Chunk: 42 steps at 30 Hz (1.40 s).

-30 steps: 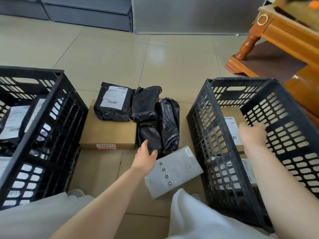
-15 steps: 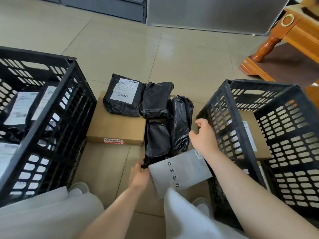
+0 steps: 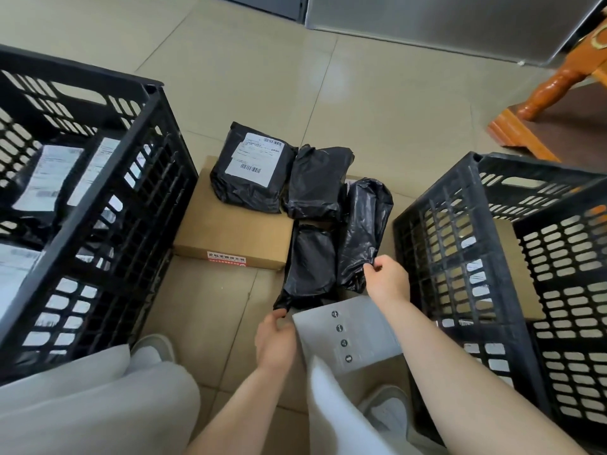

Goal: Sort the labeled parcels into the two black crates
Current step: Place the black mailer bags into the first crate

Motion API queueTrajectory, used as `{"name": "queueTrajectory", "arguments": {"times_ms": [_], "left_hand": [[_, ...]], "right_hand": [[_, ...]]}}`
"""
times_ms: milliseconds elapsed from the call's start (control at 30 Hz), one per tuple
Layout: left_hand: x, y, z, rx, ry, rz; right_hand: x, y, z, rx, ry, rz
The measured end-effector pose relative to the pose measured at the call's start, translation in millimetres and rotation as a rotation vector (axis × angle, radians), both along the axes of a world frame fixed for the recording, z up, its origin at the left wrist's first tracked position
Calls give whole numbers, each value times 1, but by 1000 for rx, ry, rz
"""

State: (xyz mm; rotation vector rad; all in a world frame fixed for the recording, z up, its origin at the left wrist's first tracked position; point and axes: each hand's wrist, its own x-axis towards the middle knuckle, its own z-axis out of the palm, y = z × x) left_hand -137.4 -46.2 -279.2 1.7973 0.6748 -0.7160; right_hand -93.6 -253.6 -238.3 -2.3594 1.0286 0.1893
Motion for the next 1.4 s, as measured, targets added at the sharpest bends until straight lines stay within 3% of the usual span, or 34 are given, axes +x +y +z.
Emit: {"name": "queueTrajectory", "arguments": {"times_ms": [267, 433, 633, 900, 1033, 1233, 1400], "left_hand": [[17, -5, 20, -10, -94, 68], [26, -24, 44, -132, -225, -91], [40, -49, 93, -388, -189, -236], [41, -54, 106, -600, -20, -167], [34, -54, 102, -768, 53, -19], [36, -46, 98, -700, 47, -9], [38, -40, 88, -671, 61, 11]], "right_hand": [[-17, 13, 22, 128, -385, -89], [-30, 14, 46, 115, -512, -110], [-38, 16, 71, 73, -564, -63], [-48, 33, 91, 290, -564, 76], [-52, 41, 99, 403, -512, 216], [-56, 41, 101, 485, -435, 235], [-57, 32, 95, 500, -527, 21]]}}
